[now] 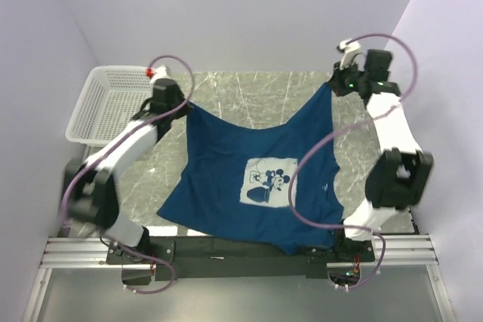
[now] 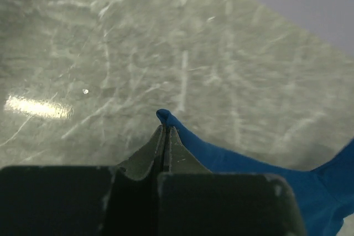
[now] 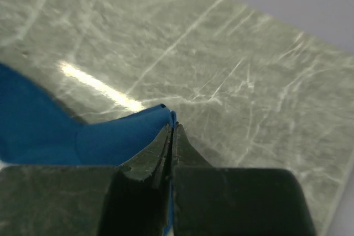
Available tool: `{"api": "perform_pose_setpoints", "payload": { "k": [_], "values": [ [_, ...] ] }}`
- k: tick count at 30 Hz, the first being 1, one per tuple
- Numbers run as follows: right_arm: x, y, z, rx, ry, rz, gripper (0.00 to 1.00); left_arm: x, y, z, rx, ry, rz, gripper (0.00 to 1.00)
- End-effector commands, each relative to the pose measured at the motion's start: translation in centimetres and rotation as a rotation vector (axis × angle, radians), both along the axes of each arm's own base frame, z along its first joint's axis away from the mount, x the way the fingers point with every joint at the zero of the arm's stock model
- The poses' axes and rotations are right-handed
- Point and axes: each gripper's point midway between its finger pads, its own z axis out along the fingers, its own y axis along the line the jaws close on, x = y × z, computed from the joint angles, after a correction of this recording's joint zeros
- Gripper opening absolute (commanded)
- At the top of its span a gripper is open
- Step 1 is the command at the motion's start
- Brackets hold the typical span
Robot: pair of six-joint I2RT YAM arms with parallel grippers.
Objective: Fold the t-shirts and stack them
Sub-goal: Fold the tshirt
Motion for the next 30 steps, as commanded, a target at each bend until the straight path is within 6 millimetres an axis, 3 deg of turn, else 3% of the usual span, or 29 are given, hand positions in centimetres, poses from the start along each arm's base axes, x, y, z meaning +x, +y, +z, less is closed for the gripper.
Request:
{"api": "perform_pose_setpoints", "payload": {
  "k": [1, 2, 3, 5, 6, 7, 9, 12, 19, 23, 25, 27, 28, 30],
  "values": [
    [4.5, 0.6, 0.4, -0.055, -0.105, 0.022, 0.00, 5.1, 0.0, -0.3, 0.044, -0.024, 0.068, 0.00],
    [5.9, 0.5, -2.4, -0.056, -0.053, 0.013, 0.00, 6.9, -0.2, -2.3, 0.072, 0.030, 0.081, 0.00],
    [6.7, 0.3, -3.4, -0.065, -0.036, -0.010, 0.00, 7.7, -0.2, -3.1, 0.084, 0.051, 0.090, 0.00],
    [8.4, 0.5, -4.0, -0.067, -0.024, -0.028, 0.00, 10.1, -0.2, -4.5, 0.117, 0.077, 0.118, 0.00],
    [9.3, 0.2, -6.0, -0.077, 0.016, -0.050, 0.00, 10.5, 0.1, -5.4, 0.134, 0.103, 0.126, 0.00],
    [10.1, 0.2, -5.5, -0.075, 0.003, -0.060, 0.00, 11.8, 0.1, -6.0, 0.144, 0.109, 0.137, 0.00],
    [11.2, -0.1, -6.9, -0.079, 0.025, -0.074, 0.00, 12.7, 0.5, -6.9, 0.152, 0.127, 0.142, 0.00],
    [12.5, -0.3, -5.9, -0.074, -0.007, -0.091, 0.00, 14.3, 1.1, -7.4, 0.155, 0.127, 0.160, 0.00],
    [13.3, -0.3, -1.4, -0.041, -0.109, -0.109, 0.00, 16.8, 1.8, -5.1, 0.128, 0.048, 0.144, 0.00],
    [12.1, 0.2, 1.0, -0.014, -0.148, -0.095, 0.00, 17.0, 2.3, -5.3, 0.135, 0.055, 0.142, 0.00],
    [11.4, 0.3, 0.7, -0.010, -0.140, -0.090, 0.00, 17.0, 2.5, -5.8, 0.144, 0.064, 0.134, 0.00],
    [10.5, 0.5, 1.8, -0.006, -0.163, -0.080, 0.00, 17.1, 2.7, -6.2, 0.152, 0.072, 0.130, 0.00],
    [9.9, 0.2, 0.9, -0.005, -0.141, -0.081, 0.00, 17.2, 2.6, -6.6, 0.157, 0.078, 0.126, 0.00],
    [8.7, 0.4, 2.3, 0.006, -0.171, -0.063, 0.00, 17.3, 2.7, -6.9, 0.164, 0.087, 0.123, 0.00]
  ]
}}
